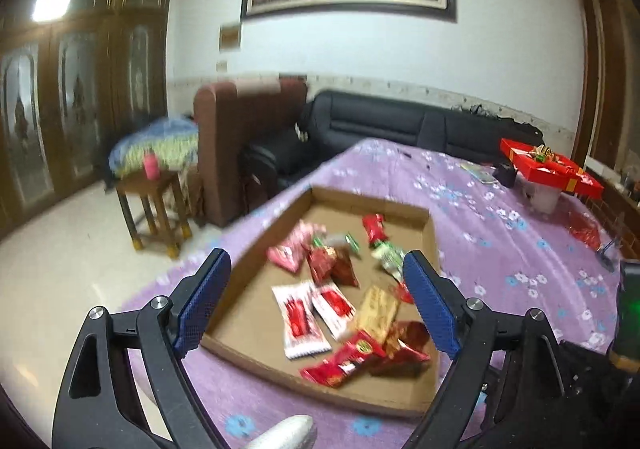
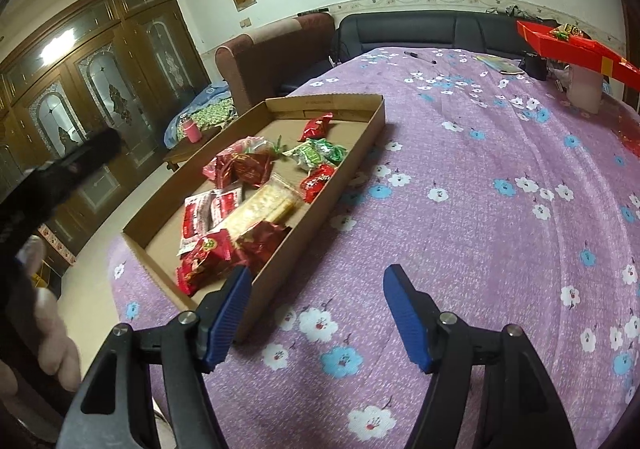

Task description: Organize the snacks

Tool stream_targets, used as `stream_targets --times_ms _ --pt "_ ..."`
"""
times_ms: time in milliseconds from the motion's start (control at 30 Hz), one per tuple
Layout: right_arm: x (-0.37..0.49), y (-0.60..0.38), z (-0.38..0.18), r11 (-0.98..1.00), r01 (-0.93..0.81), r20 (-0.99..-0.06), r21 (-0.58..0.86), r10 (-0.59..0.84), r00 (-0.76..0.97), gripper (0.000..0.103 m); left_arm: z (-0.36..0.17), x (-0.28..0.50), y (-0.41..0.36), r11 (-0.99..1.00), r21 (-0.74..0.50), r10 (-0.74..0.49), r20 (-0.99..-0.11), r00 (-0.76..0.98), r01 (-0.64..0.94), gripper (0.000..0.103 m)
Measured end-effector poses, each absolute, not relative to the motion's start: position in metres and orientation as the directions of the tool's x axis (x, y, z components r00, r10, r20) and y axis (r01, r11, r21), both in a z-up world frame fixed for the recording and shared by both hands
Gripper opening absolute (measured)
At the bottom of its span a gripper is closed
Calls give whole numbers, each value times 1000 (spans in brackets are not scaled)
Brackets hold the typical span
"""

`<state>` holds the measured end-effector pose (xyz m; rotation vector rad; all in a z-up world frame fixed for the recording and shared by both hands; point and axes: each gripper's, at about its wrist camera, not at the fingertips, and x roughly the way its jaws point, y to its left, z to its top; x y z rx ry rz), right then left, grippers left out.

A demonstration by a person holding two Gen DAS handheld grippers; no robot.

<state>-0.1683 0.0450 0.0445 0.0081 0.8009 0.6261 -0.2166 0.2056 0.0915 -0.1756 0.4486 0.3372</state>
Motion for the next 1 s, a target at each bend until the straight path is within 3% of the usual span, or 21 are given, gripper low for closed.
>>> stream_targets --times_ms 400,1000 --pt "-183 53 43 821 -548 -668 161 500 551 71 77 -201 190 949 -125 175 -554 814 -289 88" --pt "-194 76 45 785 -613 -679 89 497 540 76 65 -192 193 948 -109 163 -637 753 -298 88"
